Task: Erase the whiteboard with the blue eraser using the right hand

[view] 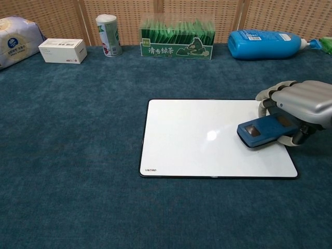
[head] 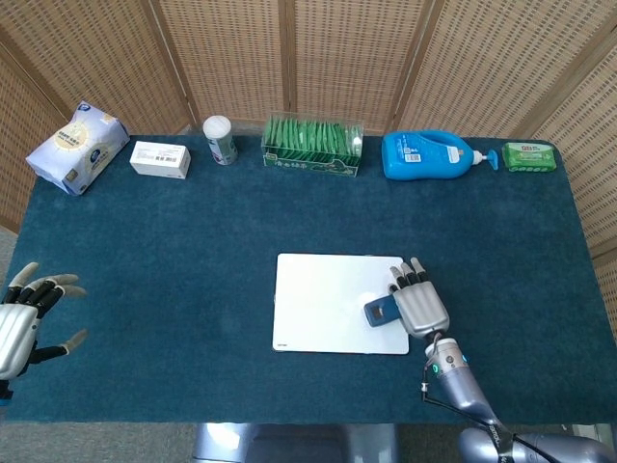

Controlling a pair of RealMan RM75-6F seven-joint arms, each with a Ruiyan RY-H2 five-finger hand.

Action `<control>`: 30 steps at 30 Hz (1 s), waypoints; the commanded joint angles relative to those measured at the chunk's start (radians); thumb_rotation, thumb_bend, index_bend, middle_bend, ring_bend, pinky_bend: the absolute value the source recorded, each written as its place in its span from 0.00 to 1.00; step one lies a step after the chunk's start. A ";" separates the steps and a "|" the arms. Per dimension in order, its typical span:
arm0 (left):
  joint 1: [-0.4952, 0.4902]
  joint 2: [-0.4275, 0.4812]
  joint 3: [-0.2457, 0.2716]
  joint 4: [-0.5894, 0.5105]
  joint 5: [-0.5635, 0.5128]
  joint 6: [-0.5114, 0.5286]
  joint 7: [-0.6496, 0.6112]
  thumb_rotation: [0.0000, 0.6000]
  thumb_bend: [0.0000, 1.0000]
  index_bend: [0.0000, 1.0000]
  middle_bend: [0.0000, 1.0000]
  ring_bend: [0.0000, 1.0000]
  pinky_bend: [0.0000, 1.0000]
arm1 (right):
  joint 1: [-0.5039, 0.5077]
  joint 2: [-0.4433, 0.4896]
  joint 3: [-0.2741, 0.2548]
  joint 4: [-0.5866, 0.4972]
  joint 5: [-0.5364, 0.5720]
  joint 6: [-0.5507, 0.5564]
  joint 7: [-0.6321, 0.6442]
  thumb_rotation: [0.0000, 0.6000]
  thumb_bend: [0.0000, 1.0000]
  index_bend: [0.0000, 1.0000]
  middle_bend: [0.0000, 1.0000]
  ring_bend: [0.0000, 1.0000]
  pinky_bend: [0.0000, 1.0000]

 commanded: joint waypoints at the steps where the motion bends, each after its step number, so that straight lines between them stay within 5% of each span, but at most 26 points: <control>1: 0.002 -0.001 0.000 0.005 0.000 0.002 -0.005 1.00 0.26 0.36 0.28 0.26 0.07 | 0.008 -0.008 -0.003 0.002 0.013 -0.005 -0.010 1.00 0.41 0.72 0.13 0.00 0.00; 30: 0.003 -0.019 0.002 0.039 0.011 0.006 -0.042 1.00 0.26 0.36 0.28 0.26 0.07 | -0.057 0.024 -0.095 -0.090 -0.014 0.098 -0.039 1.00 0.41 0.72 0.13 0.00 0.00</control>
